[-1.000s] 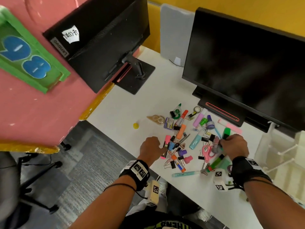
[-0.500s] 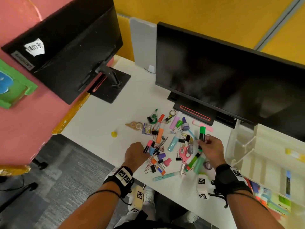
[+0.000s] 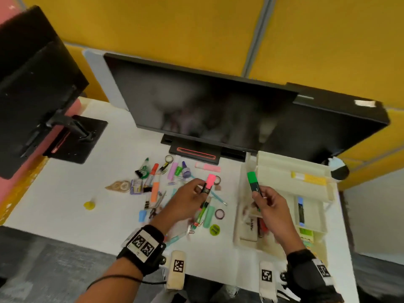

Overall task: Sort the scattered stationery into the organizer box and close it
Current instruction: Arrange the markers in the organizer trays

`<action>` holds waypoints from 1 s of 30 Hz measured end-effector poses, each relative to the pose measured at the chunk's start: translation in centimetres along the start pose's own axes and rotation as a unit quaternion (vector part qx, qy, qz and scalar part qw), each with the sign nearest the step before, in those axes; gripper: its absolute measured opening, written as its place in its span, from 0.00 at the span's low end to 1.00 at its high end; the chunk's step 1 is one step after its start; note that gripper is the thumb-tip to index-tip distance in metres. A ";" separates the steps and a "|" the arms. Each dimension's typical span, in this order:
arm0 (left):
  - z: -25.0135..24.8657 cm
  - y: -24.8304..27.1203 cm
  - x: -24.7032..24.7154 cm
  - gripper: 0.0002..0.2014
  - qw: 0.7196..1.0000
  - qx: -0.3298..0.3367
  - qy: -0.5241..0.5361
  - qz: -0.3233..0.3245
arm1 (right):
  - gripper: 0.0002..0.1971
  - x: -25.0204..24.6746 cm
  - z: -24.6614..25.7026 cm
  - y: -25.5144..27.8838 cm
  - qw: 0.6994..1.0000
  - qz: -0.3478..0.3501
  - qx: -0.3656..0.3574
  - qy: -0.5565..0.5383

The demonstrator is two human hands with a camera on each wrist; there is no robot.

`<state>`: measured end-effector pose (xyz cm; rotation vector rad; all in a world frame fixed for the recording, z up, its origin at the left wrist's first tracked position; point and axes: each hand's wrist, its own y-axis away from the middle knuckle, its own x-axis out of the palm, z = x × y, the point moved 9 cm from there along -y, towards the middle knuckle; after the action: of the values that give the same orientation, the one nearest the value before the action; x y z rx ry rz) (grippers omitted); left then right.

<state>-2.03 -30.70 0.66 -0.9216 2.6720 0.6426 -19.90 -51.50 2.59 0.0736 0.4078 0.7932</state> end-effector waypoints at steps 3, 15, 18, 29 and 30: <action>-3.4 -1.4 6.4 0.06 0.998 -0.006 0.041 0.048 | 0.08 -6.0 -1.4 1.7 0.999 -0.050 -0.002 0.003; -8.5 -2.5 23.6 0.12 0.988 -0.047 0.075 0.126 | 0.14 -19.8 -9.7 3.4 0.947 -0.171 -0.018 0.272; -8.5 -2.8 24.5 0.11 0.990 -0.060 0.072 0.110 | 0.14 -19.1 -10.6 2.2 0.937 -0.185 -0.006 0.296; -8.4 -3.2 25.0 0.12 0.991 -0.083 0.083 0.072 | 0.12 -16.5 -9.2 0.1 0.918 -0.162 -0.084 0.354; -8.5 -3.2 25.2 0.12 0.991 -0.081 0.080 0.072 | 0.12 -16.4 -9.1 0.1 0.912 -0.157 -0.087 0.369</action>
<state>-20.16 -50.26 -2.01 -0.8598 2.8845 0.8624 -33.72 -63.77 -0.35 -0.4666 1.0356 0.5089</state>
